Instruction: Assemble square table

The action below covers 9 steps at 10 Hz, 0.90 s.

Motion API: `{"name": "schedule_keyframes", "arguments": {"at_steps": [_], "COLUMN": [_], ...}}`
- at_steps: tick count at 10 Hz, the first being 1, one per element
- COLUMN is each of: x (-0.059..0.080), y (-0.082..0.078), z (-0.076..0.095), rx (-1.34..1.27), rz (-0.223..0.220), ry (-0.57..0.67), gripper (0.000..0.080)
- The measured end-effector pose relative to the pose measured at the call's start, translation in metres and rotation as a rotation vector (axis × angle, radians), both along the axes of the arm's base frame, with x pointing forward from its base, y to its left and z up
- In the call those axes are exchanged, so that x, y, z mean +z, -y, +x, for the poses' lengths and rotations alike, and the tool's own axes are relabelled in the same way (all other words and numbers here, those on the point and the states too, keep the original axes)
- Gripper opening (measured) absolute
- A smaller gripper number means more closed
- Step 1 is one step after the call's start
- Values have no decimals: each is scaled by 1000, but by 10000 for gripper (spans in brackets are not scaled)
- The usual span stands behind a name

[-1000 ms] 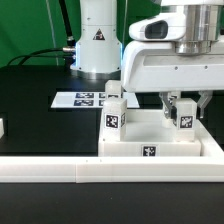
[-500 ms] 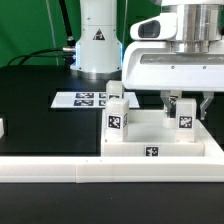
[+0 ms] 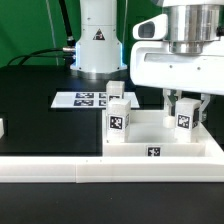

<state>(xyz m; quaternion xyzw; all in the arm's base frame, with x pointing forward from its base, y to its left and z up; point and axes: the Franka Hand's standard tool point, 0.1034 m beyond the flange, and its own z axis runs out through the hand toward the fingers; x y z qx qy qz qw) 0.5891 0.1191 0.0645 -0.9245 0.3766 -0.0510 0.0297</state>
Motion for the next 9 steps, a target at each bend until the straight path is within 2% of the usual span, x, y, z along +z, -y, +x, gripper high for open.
{"name": "schedule_keyframes", "arguments": {"at_steps": [4, 9], "x": [0, -1], "y": [1, -1], "z": [0, -2], "rx": [-214, -729], "rz": [33, 146], "ry": [-4, 10], "gripper": [290, 290]}}
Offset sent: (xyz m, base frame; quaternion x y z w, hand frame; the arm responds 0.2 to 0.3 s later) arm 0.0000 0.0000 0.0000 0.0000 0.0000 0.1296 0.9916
